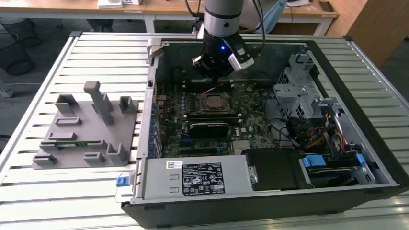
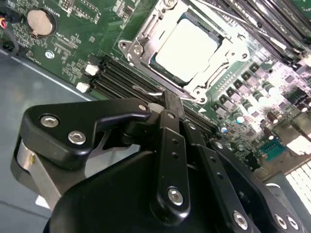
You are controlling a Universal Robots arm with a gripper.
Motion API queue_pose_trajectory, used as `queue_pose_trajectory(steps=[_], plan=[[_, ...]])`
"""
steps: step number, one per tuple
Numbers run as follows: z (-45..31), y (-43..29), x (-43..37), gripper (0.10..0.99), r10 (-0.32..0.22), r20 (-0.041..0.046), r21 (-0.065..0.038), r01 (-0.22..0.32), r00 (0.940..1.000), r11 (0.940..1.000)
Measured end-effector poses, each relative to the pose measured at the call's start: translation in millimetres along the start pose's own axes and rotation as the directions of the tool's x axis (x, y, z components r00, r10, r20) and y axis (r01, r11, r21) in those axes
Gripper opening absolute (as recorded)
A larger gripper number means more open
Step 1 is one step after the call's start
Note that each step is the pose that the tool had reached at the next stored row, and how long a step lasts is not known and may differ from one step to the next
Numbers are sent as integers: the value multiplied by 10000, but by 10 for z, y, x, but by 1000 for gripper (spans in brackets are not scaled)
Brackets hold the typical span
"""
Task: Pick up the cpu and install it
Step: 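Install the first cpu locking lever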
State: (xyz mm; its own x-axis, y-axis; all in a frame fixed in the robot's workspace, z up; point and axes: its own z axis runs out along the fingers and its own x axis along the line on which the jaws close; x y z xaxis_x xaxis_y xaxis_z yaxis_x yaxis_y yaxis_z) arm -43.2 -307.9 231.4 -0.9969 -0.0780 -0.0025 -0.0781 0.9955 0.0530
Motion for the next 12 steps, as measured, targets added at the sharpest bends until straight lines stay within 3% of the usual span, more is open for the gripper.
queue_pose_trajectory(steps=[12], plan=[[61, 48, -75, 106, 0, -4, 55, 0, 10000, 10000]])
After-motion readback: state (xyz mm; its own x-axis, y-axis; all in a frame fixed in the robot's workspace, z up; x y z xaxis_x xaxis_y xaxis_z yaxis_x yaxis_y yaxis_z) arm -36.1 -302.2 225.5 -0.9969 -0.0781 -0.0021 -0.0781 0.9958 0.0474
